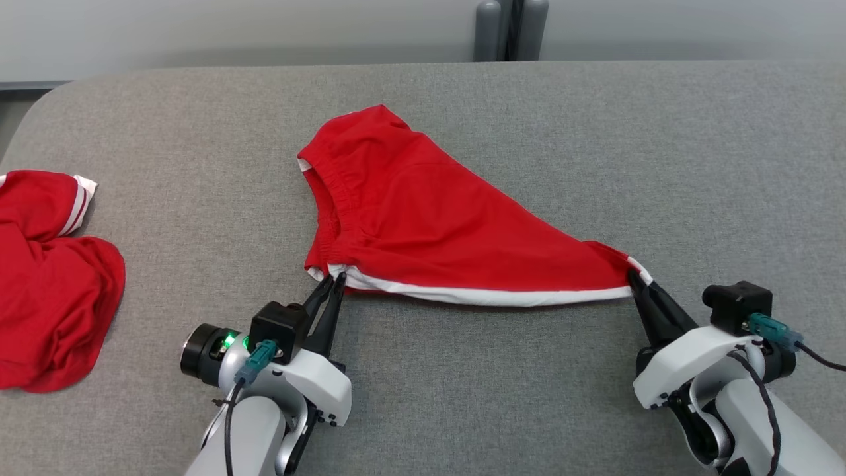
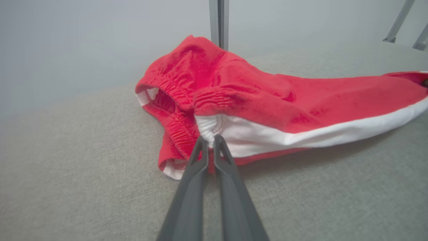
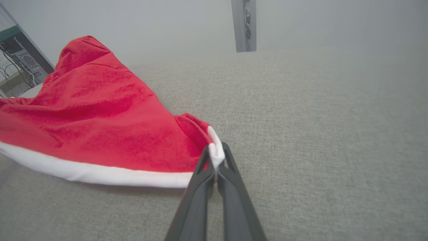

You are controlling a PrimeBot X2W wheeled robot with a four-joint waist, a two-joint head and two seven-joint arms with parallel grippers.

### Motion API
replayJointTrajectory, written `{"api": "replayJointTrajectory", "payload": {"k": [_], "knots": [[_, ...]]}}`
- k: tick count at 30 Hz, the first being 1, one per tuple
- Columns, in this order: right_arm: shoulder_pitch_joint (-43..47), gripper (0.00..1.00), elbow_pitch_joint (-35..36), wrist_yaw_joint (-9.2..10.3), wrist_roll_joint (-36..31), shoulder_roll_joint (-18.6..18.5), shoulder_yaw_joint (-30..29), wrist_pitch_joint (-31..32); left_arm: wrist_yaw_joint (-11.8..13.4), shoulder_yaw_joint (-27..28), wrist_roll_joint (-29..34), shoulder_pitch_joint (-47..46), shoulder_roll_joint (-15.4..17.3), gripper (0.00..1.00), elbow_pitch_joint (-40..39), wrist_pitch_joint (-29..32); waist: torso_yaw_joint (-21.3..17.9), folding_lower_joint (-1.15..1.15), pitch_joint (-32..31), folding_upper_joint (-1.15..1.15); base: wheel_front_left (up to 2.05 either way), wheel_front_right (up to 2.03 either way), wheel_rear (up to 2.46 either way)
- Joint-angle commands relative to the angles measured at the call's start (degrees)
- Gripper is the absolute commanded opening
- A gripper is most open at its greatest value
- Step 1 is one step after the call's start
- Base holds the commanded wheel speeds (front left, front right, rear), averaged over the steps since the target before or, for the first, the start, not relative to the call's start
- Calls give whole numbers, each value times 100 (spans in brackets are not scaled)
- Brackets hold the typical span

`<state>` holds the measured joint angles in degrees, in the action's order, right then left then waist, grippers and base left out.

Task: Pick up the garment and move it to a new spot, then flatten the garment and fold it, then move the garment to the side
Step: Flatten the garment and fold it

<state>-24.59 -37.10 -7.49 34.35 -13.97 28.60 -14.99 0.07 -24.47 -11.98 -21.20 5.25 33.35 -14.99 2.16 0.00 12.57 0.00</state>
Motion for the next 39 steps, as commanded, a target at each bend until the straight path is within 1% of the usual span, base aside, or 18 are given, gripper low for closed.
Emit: {"api": "replayJointTrajectory", "payload": {"k": [1, 5, 8, 11, 16, 19, 22, 24, 28, 30, 33, 35, 36, 39], "knots": [[58, 0, 162, -1, -80, -75, -98, -35, -29, 91, -62, 80, 46, 0, -183, -20, -16, 0, -42, 0, 0, 0, 0], [186, 0, 754, -1, 22, -104, -503, -35, -255, 296, -263, 166, 59, 0, -886, -20, -55, 0, -183, 0, 0, 0, 0], [224, 0, 1173, -1, 248, -150, -692, -35, -444, 378, -375, 194, 152, 0, -1448, -20, -110, 0, -340, 0, 0, 0, 0], [179, 0, 1494, -1, 521, -271, -743, -36, -563, 420, -435, 63, 338, 0, -2014, -20, -177, 0, -509, 0, 0, 0, 0], [-67, 0, 1945, -1, 886, -653, -648, -35, -655, 444, -530, -277, 697, 0, -2938, 182, -332, 0, -719, 0, 0, 0, 0], [-303, 0, 2226, -1, 1228, -895, -538, -5, -692, 445, -609, -520, 864, 0, -3432, 352, -457, 0, -831, 0, 0, 0, 0], [-562, 0, 2538, -1, 1637, -1101, -559, 93, -714, 432, -699, -769, 1008, 0, -3772, 533, -583, 0, -912, 0, 0, 0, 0], [-730, 0, 2748, -1, 1783, -1267, -589, 165, -718, 407, -734, -937, 1064, 0, -3929, 634, -657, 0, -945, 0, 0, 0, 0], [-965, 0, 2997, -1, 1846, -1526, -651, 312, -741, 286, -981, -1137, 1111, 0, -4017, 886, -770, 0, -994, 0, 0, 0, 0], [-1007, 0, 3021, -1, 1865, -1555, -666, 349, -746, 247, -1068, -1192, 1117, 0, -3989, 967, -788, 0, -992, 0, 0, 0, 0], [-1138, 0, 2899, -1, 1824, -1607, -752, 467, -747, 184, -1422, -1281, 1085, 0, -3801, 1198, -838, 0, -928, 0, 0, 0, 0], [-1326, 0, 2682, -1, 1748, -1503, -822, 549, -755, 162, -1649, -1446, 1077, 0, -3564, 1280, -856, 0, -833, 0, 0, 0, 0], [-1469, 0, 2506, -1, 1711, -1419, -866, 591, -758, 122, -1676, -1617, 1124, 0, -3415, 1290, -861, 0, -776, 0, 0, 0, 0], [-2084, 0, 1801, 0, 1583, -1103, -996, 669, -757, -85, -1767, -2218, 1151, 0, -2828, 1221, -884, 0, -586, 0, 0, 0, 0]]}}
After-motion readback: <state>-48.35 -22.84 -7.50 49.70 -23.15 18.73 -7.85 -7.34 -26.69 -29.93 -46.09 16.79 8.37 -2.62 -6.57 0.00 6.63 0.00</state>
